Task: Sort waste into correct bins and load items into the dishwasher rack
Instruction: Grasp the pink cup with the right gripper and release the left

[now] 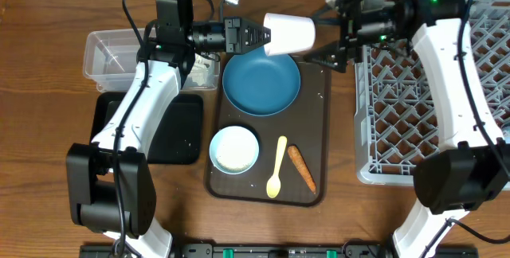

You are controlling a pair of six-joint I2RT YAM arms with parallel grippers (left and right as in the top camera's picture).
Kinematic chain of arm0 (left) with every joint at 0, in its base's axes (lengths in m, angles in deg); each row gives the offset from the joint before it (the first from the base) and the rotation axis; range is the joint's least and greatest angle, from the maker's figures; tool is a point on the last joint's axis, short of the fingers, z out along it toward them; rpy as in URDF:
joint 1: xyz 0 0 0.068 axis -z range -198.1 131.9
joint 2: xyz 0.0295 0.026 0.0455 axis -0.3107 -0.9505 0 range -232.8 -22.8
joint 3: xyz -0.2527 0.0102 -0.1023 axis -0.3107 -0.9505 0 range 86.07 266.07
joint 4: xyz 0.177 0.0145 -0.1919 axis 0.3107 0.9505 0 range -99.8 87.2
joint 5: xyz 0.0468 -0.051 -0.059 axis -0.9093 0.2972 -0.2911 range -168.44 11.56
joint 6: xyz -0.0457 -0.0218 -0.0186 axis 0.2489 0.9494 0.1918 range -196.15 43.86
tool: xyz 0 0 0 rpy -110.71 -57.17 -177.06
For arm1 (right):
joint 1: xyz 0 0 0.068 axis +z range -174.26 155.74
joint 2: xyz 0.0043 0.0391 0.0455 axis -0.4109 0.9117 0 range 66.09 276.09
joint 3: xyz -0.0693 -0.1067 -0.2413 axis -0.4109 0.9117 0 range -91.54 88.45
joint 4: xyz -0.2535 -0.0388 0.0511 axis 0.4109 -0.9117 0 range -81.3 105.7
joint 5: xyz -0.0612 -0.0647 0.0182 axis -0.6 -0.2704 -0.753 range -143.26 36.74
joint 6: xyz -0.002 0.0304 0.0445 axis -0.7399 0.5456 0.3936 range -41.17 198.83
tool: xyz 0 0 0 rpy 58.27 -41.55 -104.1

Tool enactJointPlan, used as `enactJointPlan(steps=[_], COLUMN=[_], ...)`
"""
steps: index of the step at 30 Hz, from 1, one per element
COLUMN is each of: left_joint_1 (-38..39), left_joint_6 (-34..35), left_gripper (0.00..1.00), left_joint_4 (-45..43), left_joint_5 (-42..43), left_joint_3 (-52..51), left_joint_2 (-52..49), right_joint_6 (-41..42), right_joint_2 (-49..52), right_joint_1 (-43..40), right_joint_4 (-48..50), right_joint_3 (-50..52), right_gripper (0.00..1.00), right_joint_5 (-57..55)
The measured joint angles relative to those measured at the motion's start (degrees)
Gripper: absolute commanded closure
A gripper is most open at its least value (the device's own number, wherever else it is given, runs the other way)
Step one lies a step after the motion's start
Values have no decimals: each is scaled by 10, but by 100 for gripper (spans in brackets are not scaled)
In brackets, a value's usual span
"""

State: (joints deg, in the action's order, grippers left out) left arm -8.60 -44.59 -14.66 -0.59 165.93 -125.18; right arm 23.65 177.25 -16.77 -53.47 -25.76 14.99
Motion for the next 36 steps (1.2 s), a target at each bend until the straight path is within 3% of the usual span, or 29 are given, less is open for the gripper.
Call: enactJointPlan(steps=[7,15,36], left_joint_1=[0,0,-4], left_joint_6=[2,2,33], left_gripper=[94,94,94], left_joint_4=[-1,-4,-47], left_joint_5=[17,31,45], left_joint_3=[0,0,0], left_joint_2=[0,0,-3], right_joint_6=[-22,-24,-24], right_joint_2=[0,0,0], right_joint_1=[18,21,23], right_joint_4=[11,20,43], right_joint_3=[0,0,0], right_gripper=[28,36,32], right_joint_5=[27,29,44])
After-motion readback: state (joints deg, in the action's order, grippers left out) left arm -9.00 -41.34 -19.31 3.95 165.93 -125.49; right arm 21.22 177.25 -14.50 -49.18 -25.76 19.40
